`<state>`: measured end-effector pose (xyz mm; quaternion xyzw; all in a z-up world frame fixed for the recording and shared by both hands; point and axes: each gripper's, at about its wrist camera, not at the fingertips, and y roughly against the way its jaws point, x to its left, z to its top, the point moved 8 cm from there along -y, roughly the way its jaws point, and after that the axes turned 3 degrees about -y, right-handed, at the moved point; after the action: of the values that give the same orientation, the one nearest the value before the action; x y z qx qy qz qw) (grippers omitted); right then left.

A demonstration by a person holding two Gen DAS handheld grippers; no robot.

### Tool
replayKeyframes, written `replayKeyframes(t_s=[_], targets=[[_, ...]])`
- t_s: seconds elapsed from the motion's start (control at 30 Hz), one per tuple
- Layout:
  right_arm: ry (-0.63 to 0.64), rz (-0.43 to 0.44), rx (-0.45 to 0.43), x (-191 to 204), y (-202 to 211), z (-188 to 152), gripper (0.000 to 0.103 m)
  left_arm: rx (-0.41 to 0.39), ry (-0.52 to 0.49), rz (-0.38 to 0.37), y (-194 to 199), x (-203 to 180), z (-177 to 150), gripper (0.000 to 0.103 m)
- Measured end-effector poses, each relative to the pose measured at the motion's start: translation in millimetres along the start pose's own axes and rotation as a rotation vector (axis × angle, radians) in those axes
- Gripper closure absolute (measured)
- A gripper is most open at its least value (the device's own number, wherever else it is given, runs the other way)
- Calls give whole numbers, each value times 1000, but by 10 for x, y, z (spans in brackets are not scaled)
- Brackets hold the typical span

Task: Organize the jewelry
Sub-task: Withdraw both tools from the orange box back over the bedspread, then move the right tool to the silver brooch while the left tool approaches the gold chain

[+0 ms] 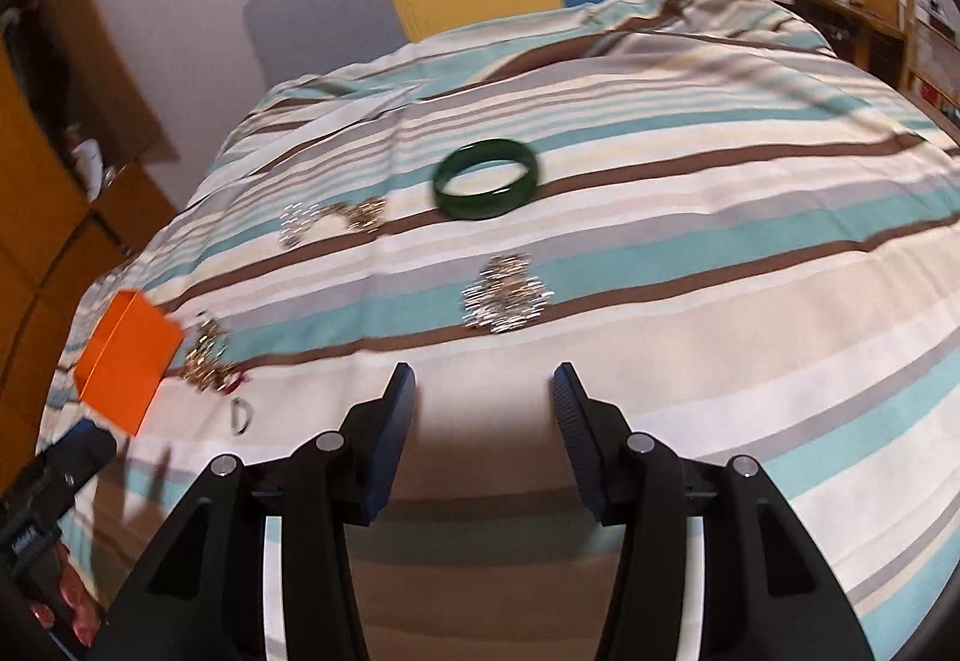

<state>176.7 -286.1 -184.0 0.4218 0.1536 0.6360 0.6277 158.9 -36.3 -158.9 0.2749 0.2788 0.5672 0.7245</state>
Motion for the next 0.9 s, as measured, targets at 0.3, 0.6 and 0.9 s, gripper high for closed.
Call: replayKeyframes(t_s=[0.3, 0.6, 0.9], targets=[[16, 6, 21, 31, -280, 263, 55, 84, 35, -55, -306, -235, -11, 20], [133, -87, 50, 125, -465, 265, 67, 112, 53, -55, -401, -296, -80, 29], [104, -72, 28, -5, -275, 159, 67, 125, 62, -89, -522, -432, 36, 40]])
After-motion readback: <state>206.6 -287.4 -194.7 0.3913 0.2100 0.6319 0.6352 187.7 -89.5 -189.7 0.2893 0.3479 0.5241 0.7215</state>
